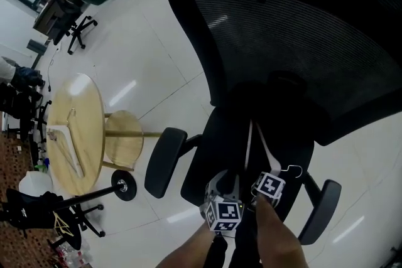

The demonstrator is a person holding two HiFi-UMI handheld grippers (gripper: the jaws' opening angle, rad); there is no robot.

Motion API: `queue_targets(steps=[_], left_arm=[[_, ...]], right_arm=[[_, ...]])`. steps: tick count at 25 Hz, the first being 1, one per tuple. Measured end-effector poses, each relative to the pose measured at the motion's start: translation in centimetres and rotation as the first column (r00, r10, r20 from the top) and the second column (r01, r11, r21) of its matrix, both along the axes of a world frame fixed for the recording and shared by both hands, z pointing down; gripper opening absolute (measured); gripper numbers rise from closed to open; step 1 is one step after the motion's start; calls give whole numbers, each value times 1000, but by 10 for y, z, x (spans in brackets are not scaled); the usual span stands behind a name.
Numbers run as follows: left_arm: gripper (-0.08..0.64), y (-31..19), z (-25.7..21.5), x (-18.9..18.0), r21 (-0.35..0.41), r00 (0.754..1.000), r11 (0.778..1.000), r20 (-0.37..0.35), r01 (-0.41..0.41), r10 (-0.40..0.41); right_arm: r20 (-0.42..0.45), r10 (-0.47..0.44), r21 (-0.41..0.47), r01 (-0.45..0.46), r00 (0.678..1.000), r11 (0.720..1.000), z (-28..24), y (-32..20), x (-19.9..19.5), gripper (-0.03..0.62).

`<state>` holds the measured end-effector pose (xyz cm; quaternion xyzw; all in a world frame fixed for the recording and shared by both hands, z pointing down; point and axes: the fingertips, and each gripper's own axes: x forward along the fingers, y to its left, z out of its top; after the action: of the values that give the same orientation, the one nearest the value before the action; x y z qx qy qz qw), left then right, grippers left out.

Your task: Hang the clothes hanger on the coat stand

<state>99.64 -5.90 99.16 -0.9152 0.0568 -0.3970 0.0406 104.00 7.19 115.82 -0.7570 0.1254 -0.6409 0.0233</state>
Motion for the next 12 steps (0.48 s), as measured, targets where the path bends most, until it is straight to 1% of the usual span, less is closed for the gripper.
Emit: queue_targets(steps=[1,2,3,4,7,9,10,12], left_arm=[[100,-1,-1,-1,-1,1000,1000,1,3,-3],[98,-2,-3,-2,-3,1000,1000,1,6,-6],[98,-3,-6,-3,-4,1000,1000,-1,10,-10],[97,-3,-8,-3,-5,1000,1000,-5,12,-12],[94,-4,-16,-7,2,1000,1000,-20,19,-19],[91,-5,-20,-10,9,999,1000,-25,26,-25],[89,-5,-22,-13,11,999,1000,-26,27,-27],[86,-3,-29,-18,11,999,1000,-32,27,-27]], right_arm=[[-18,-15,-81,13,1000,997,0,15,3,207],[-35,-27,-142,22,999,990,1,26,6,207],[-48,-33,-167,25,998,986,1,29,8,207],[-58,-33,-170,23,998,985,1,29,9,204],[-57,-22,-155,13,998,988,1,25,6,196],[-63,-4,-145,-5,998,989,0,28,7,170],[-72,16,-122,-25,997,992,-2,28,10,153],[-69,66,-9,-67,995,998,-7,14,9,102]])
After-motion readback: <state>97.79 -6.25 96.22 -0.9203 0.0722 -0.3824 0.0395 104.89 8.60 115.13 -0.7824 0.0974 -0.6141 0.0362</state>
